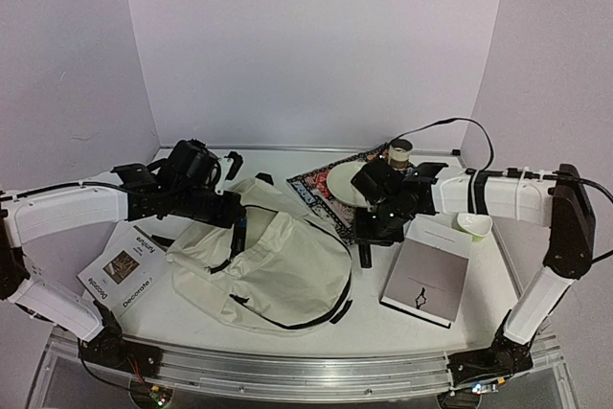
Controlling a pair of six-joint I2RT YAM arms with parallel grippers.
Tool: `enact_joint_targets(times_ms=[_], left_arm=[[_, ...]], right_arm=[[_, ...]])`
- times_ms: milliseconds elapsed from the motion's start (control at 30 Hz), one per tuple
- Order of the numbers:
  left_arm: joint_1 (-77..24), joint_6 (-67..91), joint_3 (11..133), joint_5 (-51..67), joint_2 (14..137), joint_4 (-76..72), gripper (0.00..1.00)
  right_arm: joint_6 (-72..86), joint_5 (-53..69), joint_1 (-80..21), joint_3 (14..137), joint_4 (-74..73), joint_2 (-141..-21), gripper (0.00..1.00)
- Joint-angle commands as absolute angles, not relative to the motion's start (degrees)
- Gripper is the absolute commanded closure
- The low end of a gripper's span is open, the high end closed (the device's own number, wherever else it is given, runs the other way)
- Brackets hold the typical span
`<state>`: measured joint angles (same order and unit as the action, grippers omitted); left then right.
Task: Pack the student bag
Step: Pick up the glue stick from the center of the board, then place the glue stick in the lower front pocket of the bag.
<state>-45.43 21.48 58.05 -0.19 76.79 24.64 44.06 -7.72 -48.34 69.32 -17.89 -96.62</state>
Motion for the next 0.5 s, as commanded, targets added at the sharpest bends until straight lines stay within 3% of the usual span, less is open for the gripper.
enact_joint_targets(times_ms=[0,167,467], left_arm=[[-45.4,22.3,63.0,3.6,78.3,23.6,1.00],[-45.5,22.7,64.4,5.8,78.7,23.5,1.00],[-46.7,24.0,65.8,10.5,79.5,22.1,1.00]], right_arm=[[40.7,-5.0,-53.9,74.3,-17.5,-97.2,1.00],[43.6,5.5,-56.1,75.1,-8.1,-99.7,1.00],[48.0,13.5,-56.9,80.0,2.0,-107.5,1.00]])
